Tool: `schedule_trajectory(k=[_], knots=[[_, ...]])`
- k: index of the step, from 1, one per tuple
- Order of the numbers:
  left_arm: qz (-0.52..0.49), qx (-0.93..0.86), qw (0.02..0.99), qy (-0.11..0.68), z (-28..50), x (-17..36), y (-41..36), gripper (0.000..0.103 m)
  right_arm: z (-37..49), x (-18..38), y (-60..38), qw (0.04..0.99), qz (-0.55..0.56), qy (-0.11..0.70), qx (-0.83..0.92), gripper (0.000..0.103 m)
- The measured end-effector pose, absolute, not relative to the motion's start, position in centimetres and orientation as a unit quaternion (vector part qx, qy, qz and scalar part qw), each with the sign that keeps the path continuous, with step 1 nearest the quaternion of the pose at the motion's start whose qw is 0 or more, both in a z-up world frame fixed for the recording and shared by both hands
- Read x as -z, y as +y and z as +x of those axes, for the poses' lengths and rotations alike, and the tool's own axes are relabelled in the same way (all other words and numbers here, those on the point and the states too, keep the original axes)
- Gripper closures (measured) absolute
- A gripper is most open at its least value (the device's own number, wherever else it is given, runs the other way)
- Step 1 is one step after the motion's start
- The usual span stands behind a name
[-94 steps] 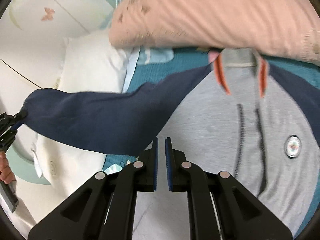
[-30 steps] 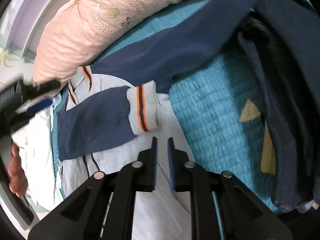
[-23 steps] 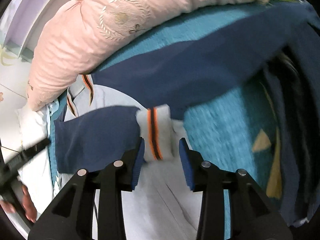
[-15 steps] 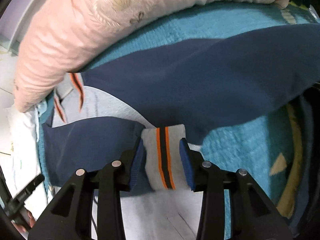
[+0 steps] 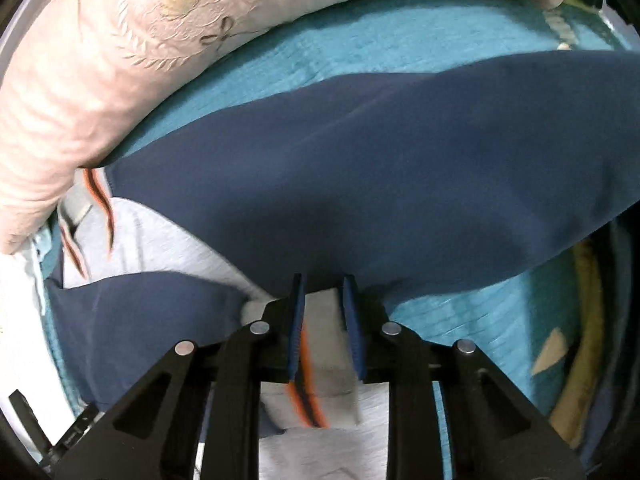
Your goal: Fold large clothes
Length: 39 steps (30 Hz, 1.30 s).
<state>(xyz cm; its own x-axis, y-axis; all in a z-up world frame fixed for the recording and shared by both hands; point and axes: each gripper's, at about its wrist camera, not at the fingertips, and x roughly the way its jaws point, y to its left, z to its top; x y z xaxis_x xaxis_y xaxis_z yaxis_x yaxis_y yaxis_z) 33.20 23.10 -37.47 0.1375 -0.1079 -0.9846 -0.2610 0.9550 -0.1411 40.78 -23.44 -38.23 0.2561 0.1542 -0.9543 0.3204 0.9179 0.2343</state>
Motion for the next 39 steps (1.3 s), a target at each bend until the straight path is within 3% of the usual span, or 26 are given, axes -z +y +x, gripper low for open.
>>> schedule_trajectory(k=[7,9,10,11,22,27,32,39], knots=[[-0.150,-0.051,0.742,0.652,33.3,37.6,23.2,0.084,41.4,40.4,-24.4,0.744,0.233,0.625,0.040,0.082],[-0.150,-0.051,0.742,0.652,33.2,37.6,23.4,0.084,41.5,40.5,-24.7,0.742,0.237,0.626,0.038,0.086],[-0.150,-0.051,0.742,0.651,33.1,37.6,23.4,0.084,41.5,40.5,-25.0,0.740,0.244,0.626,0.038,0.096],[-0.150,-0.051,0.742,0.651,33.1,37.6,23.4,0.084,41.4,40.3,-25.3,0.741,0.247,0.623,0.042,0.098],[-0.154,-0.053,0.742,0.650,32.6,37.9,23.4,0.084,42.0,31.8,-24.6,0.795,0.228,0.562,0.002,0.099],[-0.158,-0.057,0.740,0.652,32.5,38.0,23.2,0.084,43.2,35.9,-23.6,0.768,0.136,0.622,0.074,0.100],[-0.157,-0.055,0.737,0.655,32.8,38.4,23.5,0.084,41.6,39.1,-25.0,0.742,0.133,0.650,0.100,0.099],[-0.155,-0.044,0.736,0.657,32.9,37.8,23.2,0.083,39.6,35.3,-26.3,0.768,0.158,0.618,0.058,0.096]])
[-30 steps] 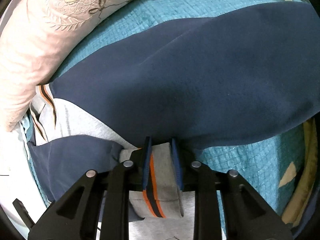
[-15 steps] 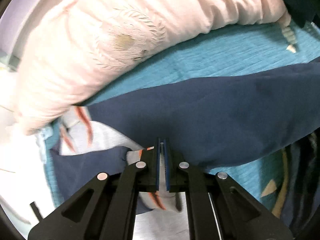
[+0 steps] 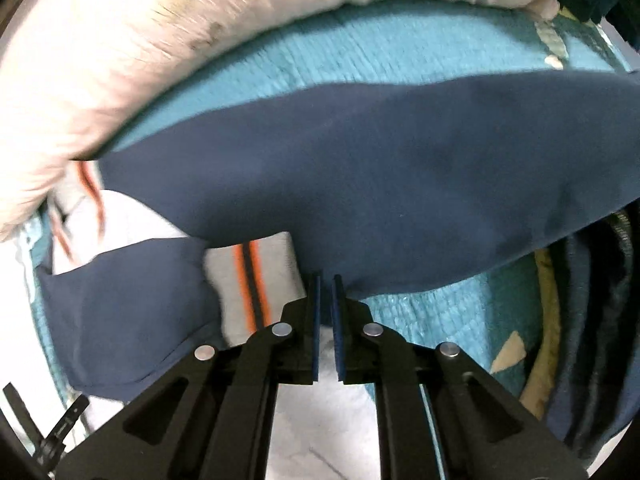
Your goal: Fold large clothes
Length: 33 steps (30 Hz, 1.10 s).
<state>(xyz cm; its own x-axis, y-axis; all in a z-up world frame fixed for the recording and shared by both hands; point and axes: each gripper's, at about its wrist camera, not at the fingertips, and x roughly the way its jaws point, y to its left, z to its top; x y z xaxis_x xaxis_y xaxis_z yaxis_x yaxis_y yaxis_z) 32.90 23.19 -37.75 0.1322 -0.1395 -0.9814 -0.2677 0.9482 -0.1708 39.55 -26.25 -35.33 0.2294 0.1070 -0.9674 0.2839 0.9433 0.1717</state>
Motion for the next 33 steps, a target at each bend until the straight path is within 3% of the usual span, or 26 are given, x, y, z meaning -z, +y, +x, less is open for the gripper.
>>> schedule_trajectory(k=[1,2,3,4,5,8,9,20,27,28,29,32,33], knots=[[-0.153,-0.043,0.741,0.652,32.8,37.3,23.0,0.078,39.3,34.6,-26.3,0.772,0.157,0.613,0.052,0.095],[-0.147,-0.045,0.744,0.650,32.8,37.0,22.8,0.070,39.0,33.9,-26.3,0.776,0.154,0.609,0.049,0.085],[-0.136,-0.047,0.749,0.646,32.7,36.6,22.5,0.049,38.6,33.0,-26.3,0.781,0.151,0.604,0.045,0.076],[-0.126,-0.049,0.758,0.638,32.5,35.9,22.1,0.043,38.3,32.4,-26.3,0.785,0.149,0.599,0.041,0.054],[-0.119,-0.051,0.764,0.632,32.3,35.3,21.8,0.043,37.9,31.5,-26.2,0.792,0.145,0.591,0.041,0.038],[-0.128,-0.046,0.768,0.626,31.9,34.0,21.2,0.043,36.4,29.1,-25.3,0.814,0.133,0.564,0.042,0.019],[-0.135,-0.043,0.769,0.623,31.7,33.4,21.1,0.043,35.8,28.3,-25.2,0.816,0.135,0.561,0.037,0.018],[-0.119,-0.023,0.791,0.600,29.3,27.8,15.9,0.038,30.3,24.0,-24.3,0.825,0.156,0.543,0.016,0.017],[-0.127,-0.006,0.790,0.599,30.0,28.6,14.4,0.039,28.8,23.6,-22.9,0.827,0.189,0.529,-0.022,0.018],[-0.135,0.000,0.785,0.605,30.4,29.1,14.3,0.039,28.9,23.7,-22.3,0.825,0.196,0.528,-0.033,0.021],[-0.139,0.004,0.782,0.608,30.8,29.5,14.3,0.041,29.2,24.0,-21.2,0.823,0.200,0.530,-0.048,0.036],[-0.144,0.016,0.775,0.615,32.3,30.7,14.2,0.058,30.9,25.6,-17.6,0.803,0.199,0.554,-0.089,0.071],[-0.148,0.022,0.769,0.621,32.9,31.3,14.2,0.066,31.6,26.3,-16.3,0.794,0.202,0.564,-0.102,0.075]])
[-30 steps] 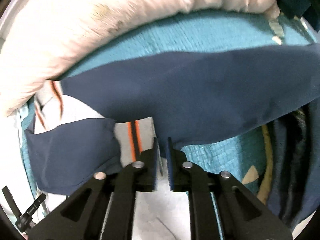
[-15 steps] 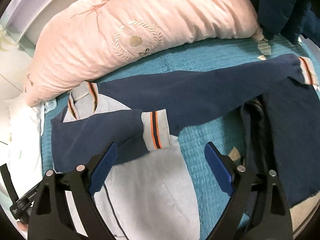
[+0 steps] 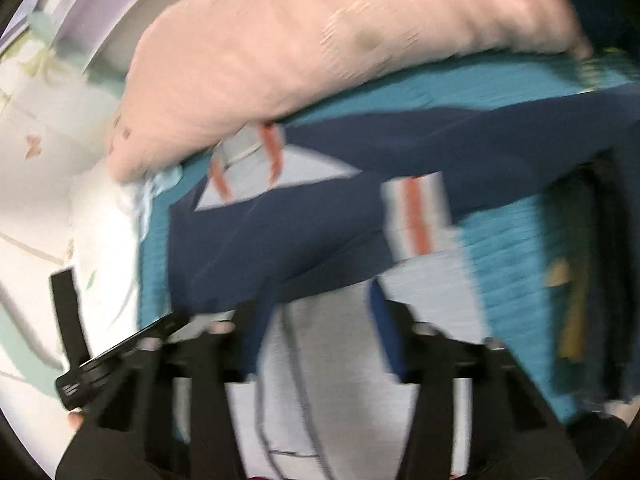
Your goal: Fold large clothes
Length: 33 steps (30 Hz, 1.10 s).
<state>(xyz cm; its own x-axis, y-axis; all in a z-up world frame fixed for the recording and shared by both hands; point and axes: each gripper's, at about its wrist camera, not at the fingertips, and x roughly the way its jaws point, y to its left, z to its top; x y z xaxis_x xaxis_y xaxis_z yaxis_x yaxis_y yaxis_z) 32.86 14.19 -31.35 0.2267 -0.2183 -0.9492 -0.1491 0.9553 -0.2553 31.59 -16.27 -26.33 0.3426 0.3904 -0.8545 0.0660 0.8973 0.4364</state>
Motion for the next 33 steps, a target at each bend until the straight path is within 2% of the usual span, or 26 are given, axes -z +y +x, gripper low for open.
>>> schedule_trajectory(k=[1,2,3,5,6,11,14,19,22,25,33], knots=[[-0.151,0.026,0.765,0.626,33.3,31.8,14.2,0.083,32.0,26.8,-15.3,0.789,0.203,0.570,-0.107,0.081],[-0.153,0.033,0.759,0.632,33.8,32.4,14.2,0.092,32.8,27.6,-13.9,0.784,0.202,0.576,-0.112,0.087],[-0.158,0.040,0.755,0.635,34.3,32.9,14.1,0.095,33.5,28.4,-12.6,0.780,0.199,0.582,-0.116,0.089],[-0.166,0.053,0.752,0.635,35.1,33.6,14.1,0.096,34.7,30.1,-10.4,0.765,0.205,0.598,-0.127,0.100],[-0.171,0.061,0.751,0.635,35.5,34.0,14.0,0.097,35.2,30.8,-9.6,0.759,0.211,0.602,-0.134,0.101],[-0.173,0.072,0.740,0.646,37.2,36.1,13.5,0.097,37.5,35.0,-5.5,0.731,0.223,0.629,-0.143,0.102],[-0.151,0.055,0.732,0.662,37.6,37.7,13.9,0.102,38.3,36.9,-4.5,0.726,0.204,0.644,-0.130,0.102],[-0.108,0.029,0.739,0.664,37.0,38.2,17.3,0.103,38.3,38.4,-10.2,0.736,0.185,0.648,-0.066,0.103],[-0.075,-0.014,0.749,0.658,36.8,38.1,20.2,0.103,38.1,38.7,-15.5,0.743,0.198,0.638,-0.027,0.103],[-0.126,-0.007,0.736,0.665,36.8,38.5,23.4,0.103,38.2,39.0,-18.5,0.736,0.226,0.638,-0.009,0.103],[-0.131,0.014,0.770,0.624,39.6,34.2,21.9,0.103,40.2,34.5,-13.0,0.760,0.224,0.606,-0.077,0.103]])
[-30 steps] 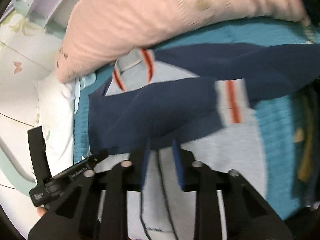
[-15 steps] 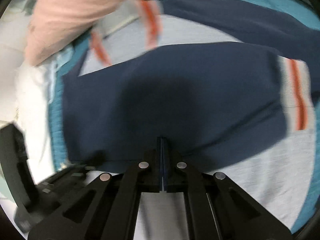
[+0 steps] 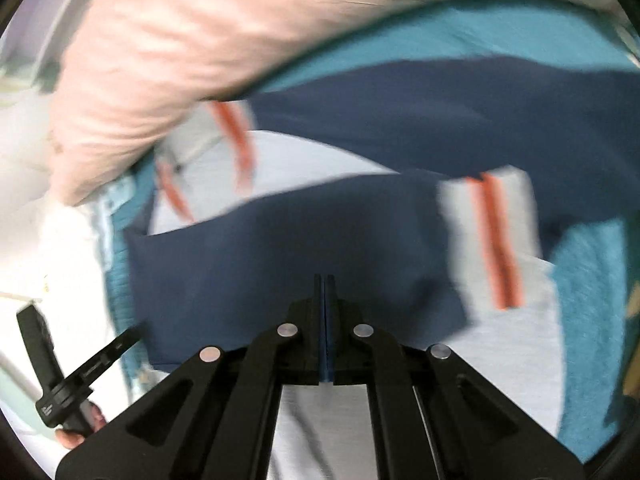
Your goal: Fold large clothes
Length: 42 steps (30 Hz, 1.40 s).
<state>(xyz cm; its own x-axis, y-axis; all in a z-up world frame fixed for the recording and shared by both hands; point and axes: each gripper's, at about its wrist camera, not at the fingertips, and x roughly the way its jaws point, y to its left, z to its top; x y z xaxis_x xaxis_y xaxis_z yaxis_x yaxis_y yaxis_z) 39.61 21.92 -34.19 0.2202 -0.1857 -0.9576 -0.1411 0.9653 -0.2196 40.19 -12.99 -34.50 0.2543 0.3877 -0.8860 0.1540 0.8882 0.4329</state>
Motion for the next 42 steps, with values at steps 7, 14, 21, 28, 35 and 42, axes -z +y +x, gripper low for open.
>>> schedule_trajectory(k=[7,14,21,28,35,42], knots=[[-0.147,0.060,0.764,0.625,43.8,35.4,16.5,0.103,44.7,35.9,-6.2,0.743,0.246,0.609,-0.128,0.103],[-0.187,0.064,0.750,0.631,45.0,39.5,16.0,0.102,45.8,39.8,-4.1,0.721,0.238,0.639,-0.123,0.103],[-0.154,-0.004,0.766,0.624,44.3,39.0,20.8,0.102,45.4,38.9,-11.6,0.756,0.199,0.622,-0.046,0.103],[-0.156,-0.009,0.765,0.624,44.6,39.4,23.0,0.100,46.0,40.4,-17.2,0.747,0.230,0.623,-0.020,0.103],[-0.129,-0.045,0.768,0.625,44.6,38.2,20.7,0.101,45.9,39.4,-15.9,0.755,0.208,0.622,-0.010,0.103],[-0.132,-0.046,0.774,0.617,42.5,34.7,19.5,0.101,43.7,35.1,-17.3,0.770,0.209,0.602,-0.031,0.102]])
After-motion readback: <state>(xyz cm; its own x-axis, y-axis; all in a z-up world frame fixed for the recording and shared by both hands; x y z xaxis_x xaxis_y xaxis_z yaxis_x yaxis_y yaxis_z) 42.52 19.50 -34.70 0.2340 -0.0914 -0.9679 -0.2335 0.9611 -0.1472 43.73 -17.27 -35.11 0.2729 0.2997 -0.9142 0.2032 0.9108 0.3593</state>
